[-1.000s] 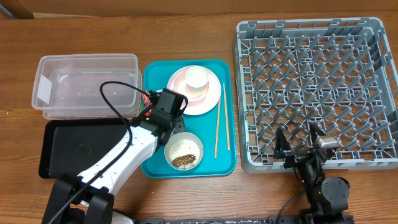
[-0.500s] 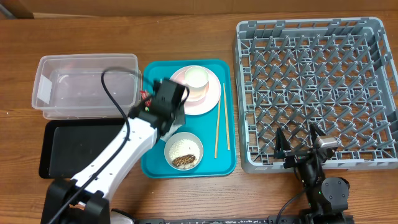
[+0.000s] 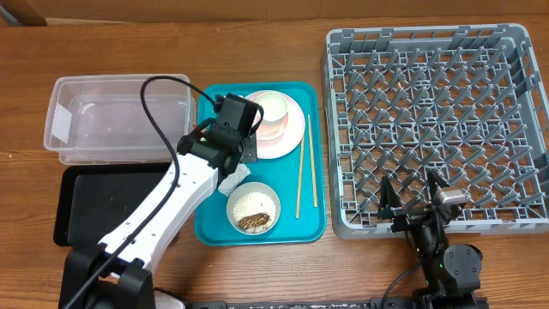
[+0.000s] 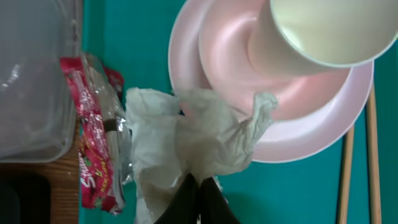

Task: Sort waste into correct bins and load items into the dishwasher
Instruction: 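Lower the left gripper and grasp the crumpled white tissue, then carry the tissue left and release it into the clear bin, then reach the left gripper back and grasp the red snack wrapper, then carry the red wrapper into the clear bin and release it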

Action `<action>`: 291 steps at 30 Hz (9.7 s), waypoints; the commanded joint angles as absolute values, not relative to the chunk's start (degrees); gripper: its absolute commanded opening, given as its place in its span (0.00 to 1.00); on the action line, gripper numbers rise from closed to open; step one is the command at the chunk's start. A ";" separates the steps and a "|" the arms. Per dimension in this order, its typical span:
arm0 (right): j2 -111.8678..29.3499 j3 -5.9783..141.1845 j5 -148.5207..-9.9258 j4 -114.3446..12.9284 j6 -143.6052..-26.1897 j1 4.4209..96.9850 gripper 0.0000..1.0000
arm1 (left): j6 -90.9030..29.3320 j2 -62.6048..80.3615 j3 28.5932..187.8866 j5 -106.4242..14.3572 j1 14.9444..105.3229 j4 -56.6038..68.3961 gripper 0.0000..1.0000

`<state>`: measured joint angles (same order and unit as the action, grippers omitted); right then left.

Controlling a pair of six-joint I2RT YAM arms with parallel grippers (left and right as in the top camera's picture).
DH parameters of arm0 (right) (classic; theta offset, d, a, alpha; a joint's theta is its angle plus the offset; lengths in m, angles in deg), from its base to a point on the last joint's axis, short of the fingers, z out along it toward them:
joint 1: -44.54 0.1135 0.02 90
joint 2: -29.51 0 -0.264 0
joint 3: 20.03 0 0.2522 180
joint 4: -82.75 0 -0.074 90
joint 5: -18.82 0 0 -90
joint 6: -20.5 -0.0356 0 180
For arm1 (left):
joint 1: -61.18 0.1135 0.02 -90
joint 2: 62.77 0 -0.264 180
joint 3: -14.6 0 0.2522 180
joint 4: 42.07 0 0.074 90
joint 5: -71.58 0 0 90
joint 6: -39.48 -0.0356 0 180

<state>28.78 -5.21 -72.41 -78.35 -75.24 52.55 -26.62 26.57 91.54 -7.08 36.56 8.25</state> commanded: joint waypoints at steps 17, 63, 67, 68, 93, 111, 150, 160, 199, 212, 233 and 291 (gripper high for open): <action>29.22 -5.80 -72.09 -78.67 -74.87 52.94 1.00 | -25.66 38.11 91.43 -8.31 36.91 12.53 0.09; 29.22 -5.80 -72.09 -78.67 -74.87 52.94 1.00 | -44.68 46.40 97.73 -4.86 36.80 14.10 0.04; 29.22 -5.80 -72.09 -78.67 -74.84 52.94 1.00 | -42.60 46.29 99.98 -4.96 36.78 16.66 0.04; 29.22 -5.80 -72.09 -78.67 -74.87 52.94 1.00 | -42.12 46.18 100.96 -5.01 36.78 17.62 0.04; 29.22 -5.80 -72.09 -78.67 -74.87 52.94 1.00 | -32.00 46.20 129.29 -34.06 50.42 36.11 0.04; 29.22 -5.80 -72.09 -78.67 -74.84 52.94 1.00 | -29.46 46.24 128.57 -20.18 67.90 32.49 0.04; 29.22 -5.80 -72.09 -78.67 -74.87 52.94 1.00 | -36.04 50.66 117.68 1.72 68.91 15.37 0.69; 29.22 -5.80 -72.09 -78.67 -74.87 52.94 1.00 | -33.77 49.24 132.13 -6.25 67.03 33.99 0.71; 29.22 -5.80 -72.09 -78.67 -74.87 52.94 1.00 | -18.67 48.49 121.90 -19.52 43.18 49.51 0.62; 29.22 -5.80 -72.09 -78.67 -74.87 52.94 1.00 | -11.06 48.47 107.02 -20.40 43.10 37.38 0.59; 29.22 -5.80 -72.09 -78.67 -74.87 52.94 1.00 | -11.13 48.47 103.52 -21.03 43.12 29.95 0.07; 29.22 -5.80 -72.09 -78.67 -74.87 52.94 1.00 | -17.53 49.32 128.57 -15.26 69.02 35.81 0.22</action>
